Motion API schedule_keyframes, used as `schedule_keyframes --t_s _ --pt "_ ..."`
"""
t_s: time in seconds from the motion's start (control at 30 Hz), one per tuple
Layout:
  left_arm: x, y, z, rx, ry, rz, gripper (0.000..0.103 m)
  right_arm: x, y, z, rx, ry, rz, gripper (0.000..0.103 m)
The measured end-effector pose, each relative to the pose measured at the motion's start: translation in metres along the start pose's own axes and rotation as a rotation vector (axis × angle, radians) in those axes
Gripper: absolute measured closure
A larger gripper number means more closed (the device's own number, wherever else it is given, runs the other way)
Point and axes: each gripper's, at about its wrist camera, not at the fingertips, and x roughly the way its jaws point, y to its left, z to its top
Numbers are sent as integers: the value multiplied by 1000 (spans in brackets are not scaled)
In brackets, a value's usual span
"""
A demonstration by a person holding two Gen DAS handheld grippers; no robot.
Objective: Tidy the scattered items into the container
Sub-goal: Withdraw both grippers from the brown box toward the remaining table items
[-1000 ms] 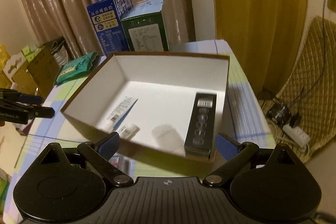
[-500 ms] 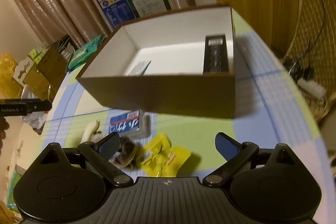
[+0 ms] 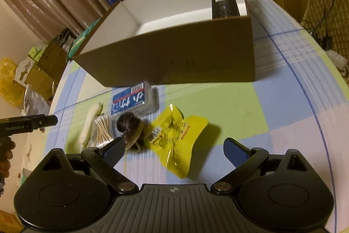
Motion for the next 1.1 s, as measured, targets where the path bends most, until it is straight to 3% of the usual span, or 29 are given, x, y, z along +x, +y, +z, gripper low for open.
schedule_keyframes --t_s 0.47,0.63,0.87,1.1 --pt "17 0 -13 -12 52 -4 31 16 -3 -6 1 25 4 11" --pt "21 2 -16 -19 63 -1 31 24 -5 -7 1 31 0 21" --pt "28 3 -18 -21 79 -1 31 36 -7 -11 -12 39 0 42" --pt "33 4 -19 -21 94 3 31 44 -5 -11 -25 -6 37 53"
